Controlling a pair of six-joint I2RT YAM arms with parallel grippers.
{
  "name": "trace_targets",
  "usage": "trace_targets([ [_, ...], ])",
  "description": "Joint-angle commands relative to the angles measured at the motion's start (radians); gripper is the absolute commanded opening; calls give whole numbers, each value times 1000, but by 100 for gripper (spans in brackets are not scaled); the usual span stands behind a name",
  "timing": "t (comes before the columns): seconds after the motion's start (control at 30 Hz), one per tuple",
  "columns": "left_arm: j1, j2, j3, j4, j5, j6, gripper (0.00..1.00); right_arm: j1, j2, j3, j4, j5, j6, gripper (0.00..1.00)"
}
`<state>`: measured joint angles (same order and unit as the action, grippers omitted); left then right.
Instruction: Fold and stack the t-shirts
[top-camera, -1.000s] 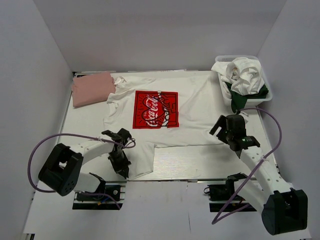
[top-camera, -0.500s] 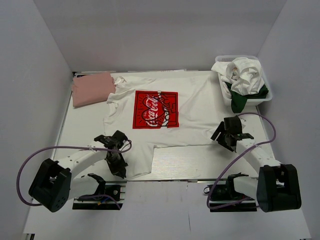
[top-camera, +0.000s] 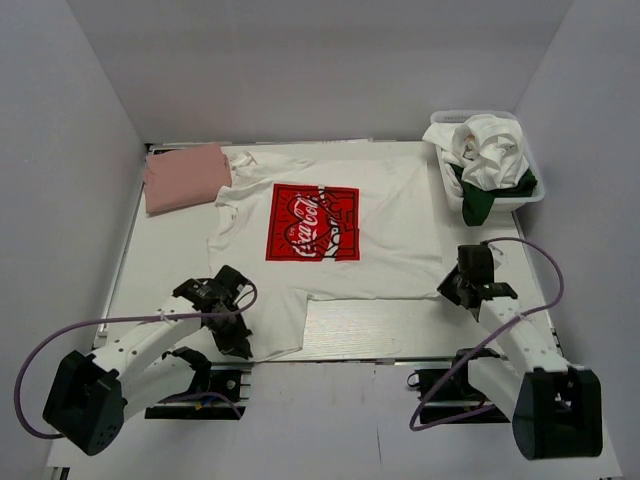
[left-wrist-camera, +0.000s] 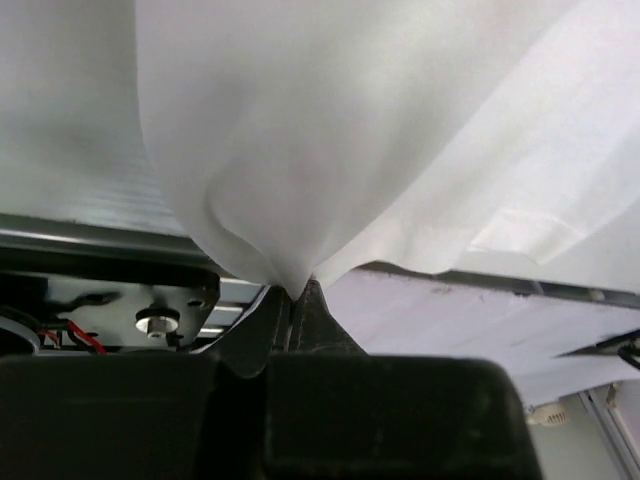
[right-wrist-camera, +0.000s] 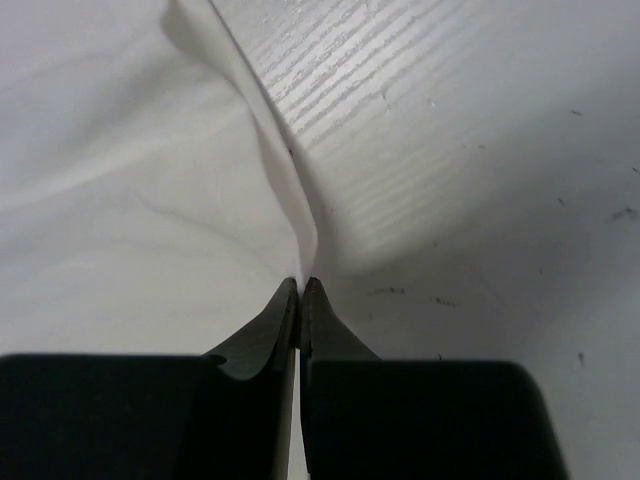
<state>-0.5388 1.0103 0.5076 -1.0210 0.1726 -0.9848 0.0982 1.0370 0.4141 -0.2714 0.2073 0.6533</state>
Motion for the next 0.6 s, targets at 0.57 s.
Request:
trace_targets([
  [0.57,-3,9,184,172,151,106,0,11,-293,118,-178,-108,-15,0],
])
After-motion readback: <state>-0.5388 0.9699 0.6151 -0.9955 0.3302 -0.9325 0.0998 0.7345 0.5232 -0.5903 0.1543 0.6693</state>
